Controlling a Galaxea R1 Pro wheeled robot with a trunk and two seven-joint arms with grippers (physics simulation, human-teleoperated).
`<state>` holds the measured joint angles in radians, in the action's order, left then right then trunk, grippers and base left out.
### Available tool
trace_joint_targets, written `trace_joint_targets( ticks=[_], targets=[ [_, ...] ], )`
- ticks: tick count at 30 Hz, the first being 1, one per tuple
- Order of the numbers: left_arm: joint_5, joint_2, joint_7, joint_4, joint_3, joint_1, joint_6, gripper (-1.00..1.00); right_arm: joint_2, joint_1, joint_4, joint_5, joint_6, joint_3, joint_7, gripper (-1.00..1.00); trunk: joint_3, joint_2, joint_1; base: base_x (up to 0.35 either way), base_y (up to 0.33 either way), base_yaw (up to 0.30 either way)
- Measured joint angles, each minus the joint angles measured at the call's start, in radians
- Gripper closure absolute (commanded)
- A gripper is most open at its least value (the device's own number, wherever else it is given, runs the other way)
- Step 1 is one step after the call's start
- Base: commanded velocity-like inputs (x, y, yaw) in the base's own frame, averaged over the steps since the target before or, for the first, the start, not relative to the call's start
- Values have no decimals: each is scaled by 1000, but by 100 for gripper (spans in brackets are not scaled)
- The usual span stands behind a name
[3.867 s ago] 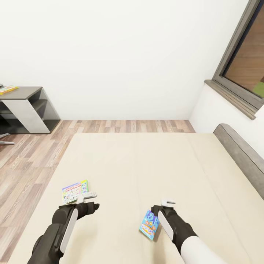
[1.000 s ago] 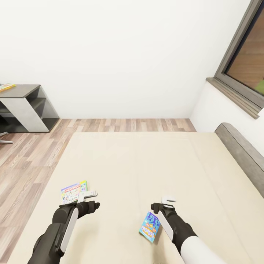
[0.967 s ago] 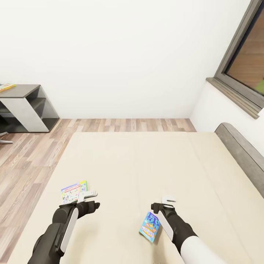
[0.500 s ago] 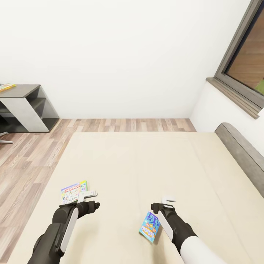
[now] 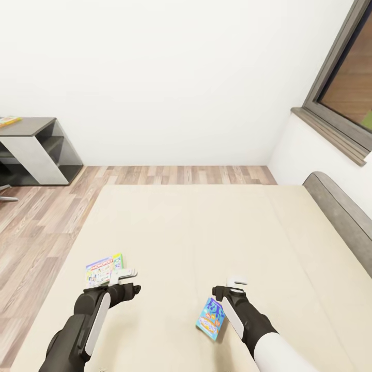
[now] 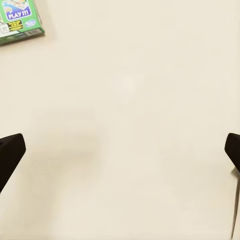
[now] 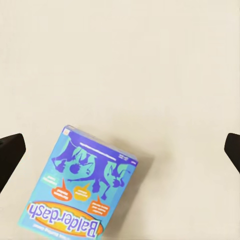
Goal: Put all the toys in the child's room - the three board games (two on the bed and one on the table), the two jigsaw puzzles on the table, and the tennis ball on the table - inside the toy box on the table in the child's room.
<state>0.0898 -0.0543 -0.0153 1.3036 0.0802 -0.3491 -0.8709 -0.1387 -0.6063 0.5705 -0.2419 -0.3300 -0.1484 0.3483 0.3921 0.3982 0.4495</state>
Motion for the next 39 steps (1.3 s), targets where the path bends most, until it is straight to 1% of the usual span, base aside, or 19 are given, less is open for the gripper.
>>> trace_joint_targets(
  ticks=[39],
  targets=[
    [0,2,0,-1,0,0,0,-100,0,-1,0,-2,-3,0,-1,-100,62,0,0,0,0,0]
  ],
)
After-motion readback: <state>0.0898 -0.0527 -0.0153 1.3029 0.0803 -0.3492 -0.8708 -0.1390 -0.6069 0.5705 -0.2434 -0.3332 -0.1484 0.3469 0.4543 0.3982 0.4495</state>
